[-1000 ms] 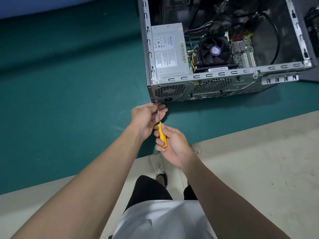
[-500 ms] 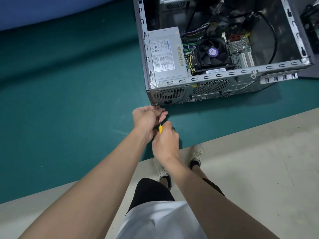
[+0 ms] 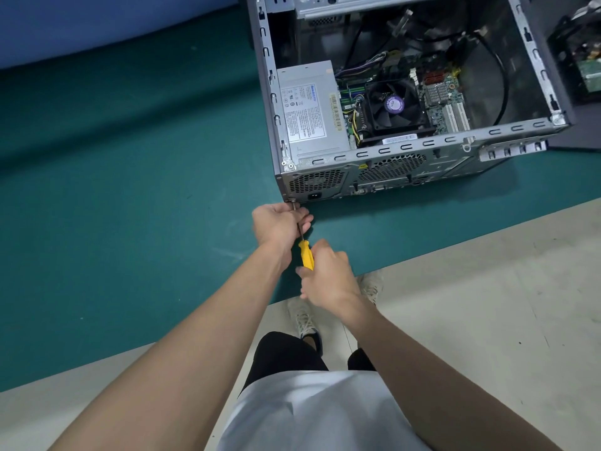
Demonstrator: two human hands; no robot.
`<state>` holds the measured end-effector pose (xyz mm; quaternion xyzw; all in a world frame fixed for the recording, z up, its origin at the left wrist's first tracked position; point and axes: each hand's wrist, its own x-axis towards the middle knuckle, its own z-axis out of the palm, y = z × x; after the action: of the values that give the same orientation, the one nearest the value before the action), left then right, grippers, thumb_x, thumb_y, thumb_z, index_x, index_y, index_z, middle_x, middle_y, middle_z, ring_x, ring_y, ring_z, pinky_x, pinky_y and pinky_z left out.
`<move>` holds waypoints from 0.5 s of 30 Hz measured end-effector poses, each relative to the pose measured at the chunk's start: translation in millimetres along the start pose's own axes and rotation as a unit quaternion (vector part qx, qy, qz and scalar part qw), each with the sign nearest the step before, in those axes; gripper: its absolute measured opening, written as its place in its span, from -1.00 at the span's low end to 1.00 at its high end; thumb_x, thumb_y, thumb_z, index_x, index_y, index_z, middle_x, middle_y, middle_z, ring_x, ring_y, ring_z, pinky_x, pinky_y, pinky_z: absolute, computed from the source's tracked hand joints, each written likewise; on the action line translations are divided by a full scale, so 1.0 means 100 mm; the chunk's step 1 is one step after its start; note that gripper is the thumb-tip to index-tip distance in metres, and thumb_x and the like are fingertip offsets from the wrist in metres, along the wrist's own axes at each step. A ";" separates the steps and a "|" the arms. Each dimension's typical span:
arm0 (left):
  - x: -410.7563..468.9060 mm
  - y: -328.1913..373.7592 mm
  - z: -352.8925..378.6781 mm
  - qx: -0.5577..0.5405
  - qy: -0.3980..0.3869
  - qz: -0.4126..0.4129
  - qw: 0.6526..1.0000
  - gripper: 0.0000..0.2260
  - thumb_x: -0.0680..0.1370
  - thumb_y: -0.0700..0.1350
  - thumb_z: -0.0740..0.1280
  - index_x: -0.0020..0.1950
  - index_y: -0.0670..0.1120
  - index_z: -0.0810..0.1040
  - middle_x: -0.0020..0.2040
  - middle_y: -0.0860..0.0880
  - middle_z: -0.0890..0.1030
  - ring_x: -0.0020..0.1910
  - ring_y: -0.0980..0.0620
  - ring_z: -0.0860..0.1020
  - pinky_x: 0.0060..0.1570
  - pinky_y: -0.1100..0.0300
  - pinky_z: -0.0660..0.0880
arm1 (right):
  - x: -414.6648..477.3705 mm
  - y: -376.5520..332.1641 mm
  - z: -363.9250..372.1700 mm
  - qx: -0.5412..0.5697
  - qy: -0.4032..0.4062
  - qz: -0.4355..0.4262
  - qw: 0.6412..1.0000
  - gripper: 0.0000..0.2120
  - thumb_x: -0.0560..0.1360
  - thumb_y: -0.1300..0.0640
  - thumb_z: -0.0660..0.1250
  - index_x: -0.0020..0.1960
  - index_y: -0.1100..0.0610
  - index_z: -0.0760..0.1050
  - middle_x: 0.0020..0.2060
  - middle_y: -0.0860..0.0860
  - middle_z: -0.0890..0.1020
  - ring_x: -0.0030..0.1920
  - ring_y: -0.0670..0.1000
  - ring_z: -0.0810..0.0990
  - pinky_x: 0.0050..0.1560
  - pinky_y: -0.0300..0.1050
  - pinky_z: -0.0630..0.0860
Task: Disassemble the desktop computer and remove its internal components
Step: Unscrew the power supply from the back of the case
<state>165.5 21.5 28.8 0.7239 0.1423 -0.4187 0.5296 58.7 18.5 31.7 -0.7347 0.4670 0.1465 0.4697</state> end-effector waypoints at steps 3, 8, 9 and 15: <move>0.01 0.01 0.04 0.019 0.007 0.008 1.000 -0.89 0.58 -0.39 0.26 -0.12 -0.28 0.52 -0.19 -0.18 0.64 -0.27 -0.03 0.66 -0.33 0.25 0.59 | -0.02 0.03 -0.03 0.094 -0.020 0.017 0.995 -0.77 0.54 0.15 0.33 0.10 0.22 0.35 -0.10 0.16 0.59 -0.23 0.09 0.68 -0.15 -0.07 0.63; -0.01 0.02 0.02 -0.015 -0.041 -0.003 0.999 -0.89 0.62 -0.38 0.19 0.00 -0.34 0.50 -0.12 -0.23 0.62 -0.15 -0.10 0.66 -0.16 0.21 0.62 | -0.07 0.12 -0.19 0.355 -0.232 0.070 0.903 -0.76 0.62 0.31 0.12 0.29 0.26 0.29 0.04 0.29 0.55 -0.10 0.15 0.68 -0.08 -0.13 0.63; -0.01 0.02 0.01 -0.017 -0.042 -0.006 0.999 -0.89 0.61 -0.38 0.19 0.04 -0.35 0.50 -0.09 -0.25 0.62 -0.12 -0.12 0.66 -0.13 0.19 0.63 | -0.06 0.13 -0.19 0.330 -0.220 0.066 0.916 -0.79 0.61 0.33 0.13 0.24 0.26 0.31 0.00 0.28 0.57 -0.13 0.17 0.69 -0.10 -0.12 0.64; -0.02 0.02 0.02 0.065 0.059 0.010 0.996 -0.93 0.50 -0.38 0.39 -0.15 -0.26 0.55 -0.20 -0.21 0.66 -0.30 -0.07 0.65 -0.14 0.02 0.65 | -0.06 0.16 -0.05 0.128 -0.055 0.040 0.989 -0.80 0.51 0.17 0.38 0.02 0.12 0.36 -0.26 0.11 0.67 -0.41 -0.07 0.67 -0.31 -0.36 0.55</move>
<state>165.0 19.4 31.1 0.7815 0.1385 -0.3789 0.4760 41.6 15.8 29.0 -0.6400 0.4840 0.1441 0.5791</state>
